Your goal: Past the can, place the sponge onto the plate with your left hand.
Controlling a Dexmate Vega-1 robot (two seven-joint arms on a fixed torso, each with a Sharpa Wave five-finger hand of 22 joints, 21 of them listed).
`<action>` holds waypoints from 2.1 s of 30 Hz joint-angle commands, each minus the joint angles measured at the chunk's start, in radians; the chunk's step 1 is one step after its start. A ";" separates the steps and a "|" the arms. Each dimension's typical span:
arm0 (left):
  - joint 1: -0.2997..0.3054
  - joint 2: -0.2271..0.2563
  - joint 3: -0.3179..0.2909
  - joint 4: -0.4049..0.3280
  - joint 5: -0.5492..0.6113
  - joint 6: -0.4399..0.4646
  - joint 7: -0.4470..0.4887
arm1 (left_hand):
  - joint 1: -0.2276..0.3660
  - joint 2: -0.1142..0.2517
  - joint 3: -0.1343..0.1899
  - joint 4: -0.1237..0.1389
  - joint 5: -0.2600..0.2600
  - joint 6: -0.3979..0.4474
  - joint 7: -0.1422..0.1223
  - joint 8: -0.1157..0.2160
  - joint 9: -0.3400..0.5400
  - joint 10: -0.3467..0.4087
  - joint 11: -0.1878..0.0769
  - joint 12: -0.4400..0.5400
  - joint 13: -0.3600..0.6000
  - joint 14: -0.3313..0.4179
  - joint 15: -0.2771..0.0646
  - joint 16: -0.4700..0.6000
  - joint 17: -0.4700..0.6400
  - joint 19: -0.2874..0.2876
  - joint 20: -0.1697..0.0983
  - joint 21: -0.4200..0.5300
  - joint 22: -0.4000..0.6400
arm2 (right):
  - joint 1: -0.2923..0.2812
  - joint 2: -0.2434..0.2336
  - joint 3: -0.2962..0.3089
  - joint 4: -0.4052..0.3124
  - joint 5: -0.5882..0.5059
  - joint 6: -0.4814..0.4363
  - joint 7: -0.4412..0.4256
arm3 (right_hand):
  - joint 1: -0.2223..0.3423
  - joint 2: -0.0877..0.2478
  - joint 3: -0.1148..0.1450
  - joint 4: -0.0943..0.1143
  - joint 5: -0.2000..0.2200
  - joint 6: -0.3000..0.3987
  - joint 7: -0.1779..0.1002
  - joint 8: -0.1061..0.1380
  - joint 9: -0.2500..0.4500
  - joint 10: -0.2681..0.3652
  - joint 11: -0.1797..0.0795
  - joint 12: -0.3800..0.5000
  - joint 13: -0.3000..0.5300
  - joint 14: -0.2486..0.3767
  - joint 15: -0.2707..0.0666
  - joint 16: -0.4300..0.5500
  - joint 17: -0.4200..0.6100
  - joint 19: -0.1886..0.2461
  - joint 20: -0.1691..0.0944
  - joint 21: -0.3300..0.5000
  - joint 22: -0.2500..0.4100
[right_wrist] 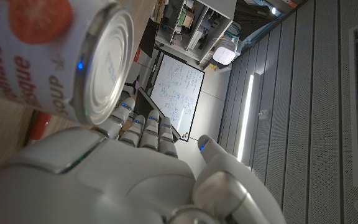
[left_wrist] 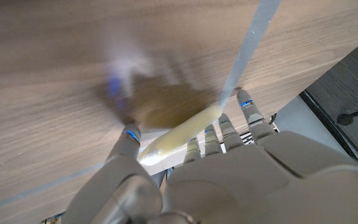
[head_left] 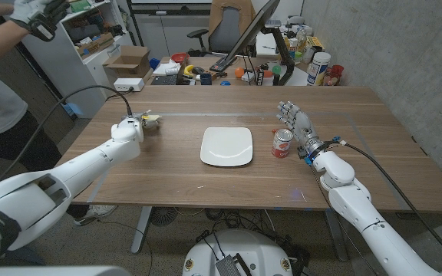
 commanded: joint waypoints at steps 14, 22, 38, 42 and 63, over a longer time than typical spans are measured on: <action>-0.075 -0.079 0.075 0.146 0.016 0.004 0.125 | 0.246 0.178 0.216 0.110 0.007 0.299 0.106 0.032 0.013 0.329 -0.038 0.055 0.013 0.318 -0.060 0.059 0.030 0.307 -0.127 0.055 0.012 | 0.059 0.018 -0.001 0.073 0.003 -0.006 0.024 | 0.002 0.081 0.007 0.000 0.007 0.010 -0.004 0.006 0.004 0.006 0.002 0.005 0.004 0.011 0.002 0.005 0.001 0.012 -0.061 0.005 0.005; -0.088 -0.075 0.063 0.126 -0.010 -0.009 0.116 | 0.271 0.176 0.240 0.133 0.004 0.315 0.116 0.028 0.014 0.354 -0.031 0.057 0.014 0.349 -0.070 0.068 0.033 0.333 -0.138 0.066 0.012 | 0.079 0.026 0.001 0.096 -0.004 -0.005 0.033 | 0.002 0.080 0.007 -0.001 0.007 0.010 -0.004 0.006 0.004 0.006 0.002 0.005 0.004 0.012 0.001 0.005 0.001 0.012 -0.062 0.006 0.005; -0.046 0.000 0.009 -0.077 -0.001 0.001 0.117 | 0.289 0.174 0.253 0.148 0.002 0.320 0.123 0.022 0.014 0.362 -0.022 0.054 0.015 0.353 -0.066 0.068 0.036 0.340 -0.139 0.070 0.013 | 0.105 0.041 0.004 0.131 -0.003 0.005 0.061 | 0.003 0.080 0.008 -0.001 0.007 0.011 -0.003 0.006 0.004 0.006 0.002 0.005 0.004 0.012 0.001 0.005 0.001 0.013 -0.062 0.005 0.005; -0.033 0.022 -0.002 -0.125 0.014 0.004 0.107 | 0.293 0.174 0.255 0.152 0.001 0.324 0.125 0.022 0.014 0.364 -0.019 0.053 0.015 0.354 -0.065 0.068 0.037 0.340 -0.139 0.071 0.013 | 0.102 0.043 0.006 0.131 -0.003 0.003 0.061 | 0.003 0.080 0.008 -0.001 0.007 0.011 -0.003 0.006 0.004 0.006 0.002 0.005 0.004 0.013 0.000 0.005 0.001 0.013 -0.062 0.005 0.005; 0.069 0.112 -0.118 -0.358 0.045 -0.070 0.104 | 0.306 0.171 0.260 0.167 -0.002 0.331 0.123 0.017 0.014 0.369 -0.019 0.048 0.016 0.357 -0.067 0.069 0.042 0.343 -0.139 0.073 0.013 | 0.088 0.041 0.001 0.102 -0.008 0.023 0.062 | 0.003 0.081 0.009 -0.001 0.008 0.012 -0.004 0.006 0.004 0.008 0.004 0.006 0.004 0.012 -0.001 0.004 0.001 0.013 -0.062 0.005 0.005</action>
